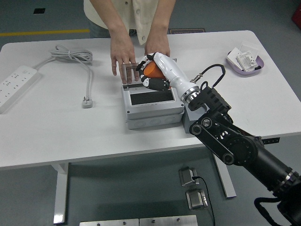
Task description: Fetch the battery,place it into the box,close the lid of the box
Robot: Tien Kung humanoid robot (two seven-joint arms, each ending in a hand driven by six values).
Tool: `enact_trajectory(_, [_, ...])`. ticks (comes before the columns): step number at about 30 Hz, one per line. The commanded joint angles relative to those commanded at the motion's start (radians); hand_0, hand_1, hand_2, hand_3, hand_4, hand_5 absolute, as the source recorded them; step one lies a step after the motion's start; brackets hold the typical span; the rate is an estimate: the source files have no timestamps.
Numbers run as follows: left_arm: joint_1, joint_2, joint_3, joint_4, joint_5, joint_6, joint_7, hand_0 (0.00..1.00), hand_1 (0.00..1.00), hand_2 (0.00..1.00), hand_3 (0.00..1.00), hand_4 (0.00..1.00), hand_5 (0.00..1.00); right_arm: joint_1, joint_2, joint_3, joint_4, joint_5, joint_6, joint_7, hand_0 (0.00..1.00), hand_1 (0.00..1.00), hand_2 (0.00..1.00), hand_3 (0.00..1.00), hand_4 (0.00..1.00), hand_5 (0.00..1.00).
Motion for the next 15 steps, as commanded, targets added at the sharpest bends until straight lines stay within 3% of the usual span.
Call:
enact_trajectory(7, [-0.006,0.003,0.0,0.0,0.006,-0.002,0.0,0.599,0.692,0.718,0.761,0.808,0.912,0.087,0.01,-0.133,-0.083,-0.158,-0.033,0.035,0.022,0.152,0.346,0.313,0.002,0.002])
enact_trajectory(15, [-0.011,0.01,0.002,0.0,0.013,-0.002,-0.001,0.599,0.692,0.718,0.761,0.807,0.91,0.135,0.012,-0.223,-0.207,-0.117,-0.117,0.14,0.072,0.182,0.36,0.318,0.002,0.002])
